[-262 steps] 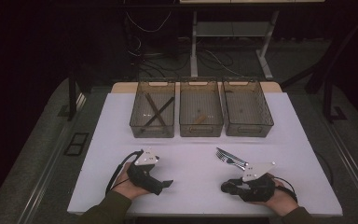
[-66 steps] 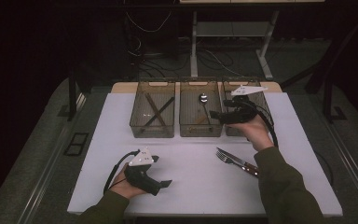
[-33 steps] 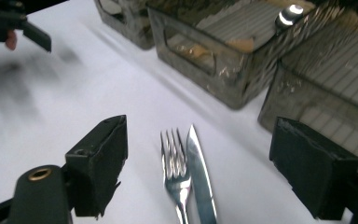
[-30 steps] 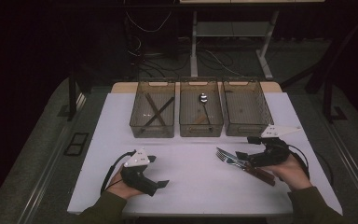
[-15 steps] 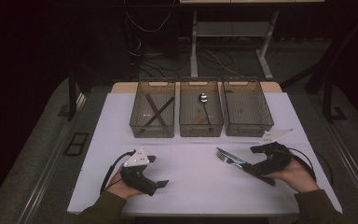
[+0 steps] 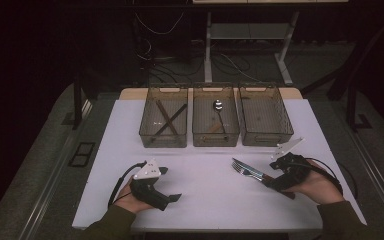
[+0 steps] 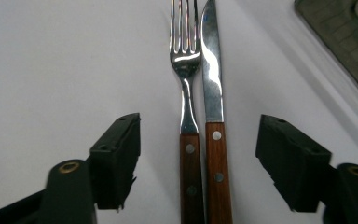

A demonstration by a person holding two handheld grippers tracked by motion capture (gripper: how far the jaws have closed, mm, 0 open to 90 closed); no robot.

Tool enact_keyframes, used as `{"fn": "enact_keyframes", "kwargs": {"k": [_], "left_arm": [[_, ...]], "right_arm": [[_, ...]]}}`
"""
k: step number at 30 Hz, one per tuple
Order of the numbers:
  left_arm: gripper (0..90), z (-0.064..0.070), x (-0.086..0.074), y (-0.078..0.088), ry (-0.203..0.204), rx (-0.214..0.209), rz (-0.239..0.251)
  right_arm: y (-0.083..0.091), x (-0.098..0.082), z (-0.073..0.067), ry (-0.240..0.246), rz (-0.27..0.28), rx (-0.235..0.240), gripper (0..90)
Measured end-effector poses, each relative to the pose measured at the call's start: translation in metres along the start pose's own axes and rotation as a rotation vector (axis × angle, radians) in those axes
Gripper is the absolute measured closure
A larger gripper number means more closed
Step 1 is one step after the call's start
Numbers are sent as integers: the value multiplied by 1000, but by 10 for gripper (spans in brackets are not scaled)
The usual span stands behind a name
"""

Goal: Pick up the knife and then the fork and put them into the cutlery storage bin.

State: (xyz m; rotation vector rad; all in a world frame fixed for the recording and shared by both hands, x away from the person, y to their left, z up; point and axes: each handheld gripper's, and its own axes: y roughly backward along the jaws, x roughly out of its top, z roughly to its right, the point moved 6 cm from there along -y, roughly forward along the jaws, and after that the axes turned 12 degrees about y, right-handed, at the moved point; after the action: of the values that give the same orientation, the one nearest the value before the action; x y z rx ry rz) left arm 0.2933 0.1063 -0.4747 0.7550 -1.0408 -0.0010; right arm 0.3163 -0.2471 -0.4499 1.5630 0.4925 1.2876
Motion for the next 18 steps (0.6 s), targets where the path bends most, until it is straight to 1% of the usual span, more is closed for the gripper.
{"fn": "enact_keyframes", "kwargs": {"k": [1, 4, 6, 8, 10, 11, 14, 15, 16, 18], "left_arm": [[4, 0, 0, 0, 0, 1, 0], [5, 0, 0, 0, -1, 1, 0], [4, 0, 0, 0, 1, 1, 1], [4, 0, 0, 0, 0, 1, -1], [5, 0, 0, 0, -2, 0, -1], [4, 0, 0, 0, -1, 0, -1], [4, 0, 0, 0, -2, 2, -2], [4, 0, 0, 0, -3, 3, -2], [4, 0, 0, 0, -3, 3, -2], [4, 0, 0, -1, -2, 3, -1]], "right_arm": [[-1, 0, 0, 3, -14, 7, 361], [-3, -1, -1, 21, -54, 7, 418], [-4, -1, -1, 36, -71, 8, 457], [-6, -2, -2, 45, -92, 19, 492], [-8, -4, -1, 67, -123, 18, 531], [-9, -4, -3, 66, -134, 32, 539], [-13, -6, -3, 88, -171, 27, 578], [-13, -6, -5, 83, -177, 38, 591], [-14, -7, -4, 96, -188, 30, 599], [-16, -7, -5, 105, -197, 41, 626]]}}
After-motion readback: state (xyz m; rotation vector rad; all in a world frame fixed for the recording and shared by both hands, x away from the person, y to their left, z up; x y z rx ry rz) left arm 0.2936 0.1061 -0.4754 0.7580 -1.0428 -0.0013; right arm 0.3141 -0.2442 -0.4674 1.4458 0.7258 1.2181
